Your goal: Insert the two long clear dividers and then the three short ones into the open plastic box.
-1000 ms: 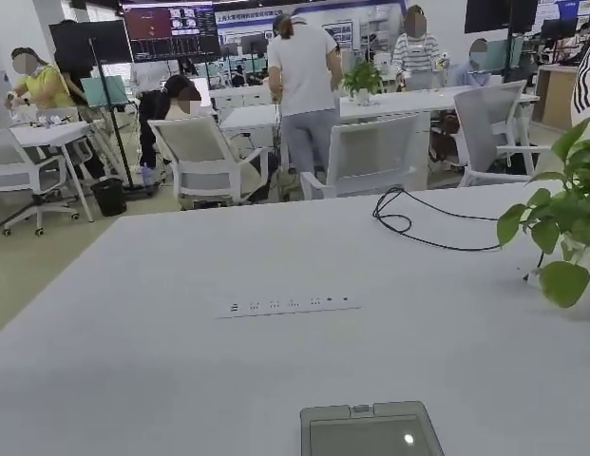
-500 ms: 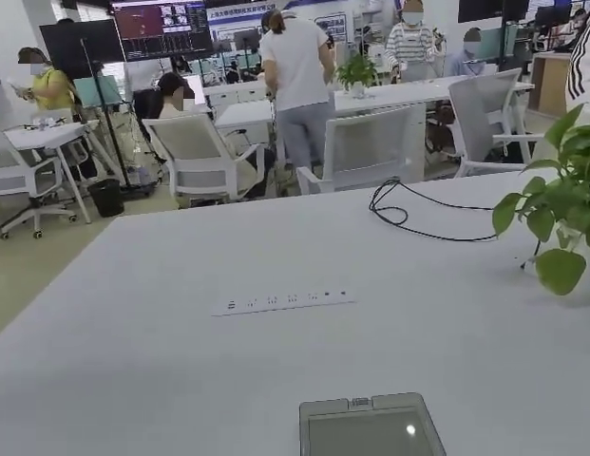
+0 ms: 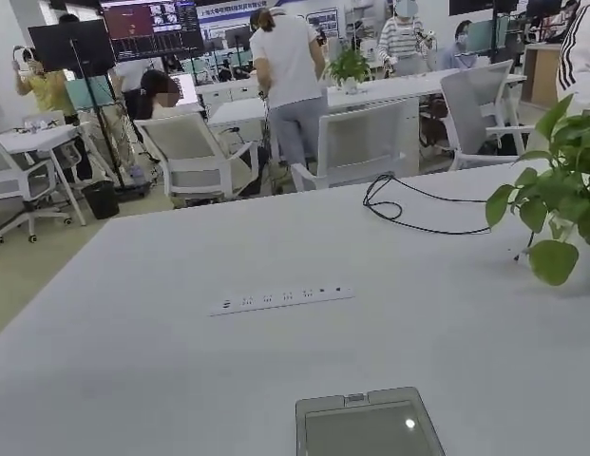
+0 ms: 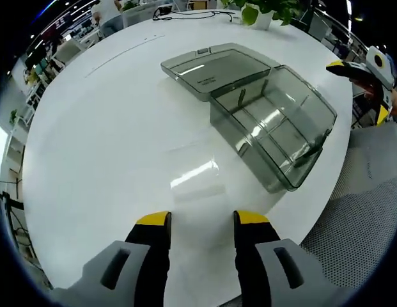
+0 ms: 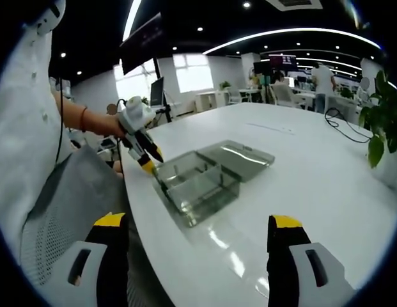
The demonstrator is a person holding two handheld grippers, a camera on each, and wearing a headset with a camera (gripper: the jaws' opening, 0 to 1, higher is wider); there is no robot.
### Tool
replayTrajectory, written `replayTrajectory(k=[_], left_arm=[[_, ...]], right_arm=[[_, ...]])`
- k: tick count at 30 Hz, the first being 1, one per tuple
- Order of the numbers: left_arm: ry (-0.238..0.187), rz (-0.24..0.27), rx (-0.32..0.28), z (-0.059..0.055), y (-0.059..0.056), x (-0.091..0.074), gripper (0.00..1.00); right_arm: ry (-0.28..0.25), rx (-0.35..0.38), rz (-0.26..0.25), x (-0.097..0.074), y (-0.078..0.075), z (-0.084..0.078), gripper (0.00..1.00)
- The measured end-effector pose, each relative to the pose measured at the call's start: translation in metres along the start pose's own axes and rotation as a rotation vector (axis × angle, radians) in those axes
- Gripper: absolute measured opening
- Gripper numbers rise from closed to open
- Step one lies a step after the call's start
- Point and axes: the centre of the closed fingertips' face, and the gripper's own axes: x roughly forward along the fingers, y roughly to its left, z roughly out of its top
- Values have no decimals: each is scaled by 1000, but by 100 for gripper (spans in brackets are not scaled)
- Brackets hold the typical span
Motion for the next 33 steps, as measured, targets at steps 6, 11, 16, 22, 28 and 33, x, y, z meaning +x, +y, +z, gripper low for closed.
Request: replayTrajectory(k=[6,11,16,22,28,33], left_arm=[[8,-3,3,-1,4,0,34],[19,-8,8,-1,5,-1,32],[35,-13,19,-2,5,-1,32],[48,-21,24,-2,5,-1,32],[37,-47,-1,-3,4,-1,31],[28,-55,-7,-3,3,-2,31]], right_arm=[[3,2,-6,-2,-3,-3,90],[-1,8,-12,-3,-4,-4,89],[3,8,-14,-3,-3,-6,89],[6,10,-16,-4,-8,-12,89],[13,8,-15,-4,-8,-13,89],[17,7,-17,-4,-7,-13,89]])
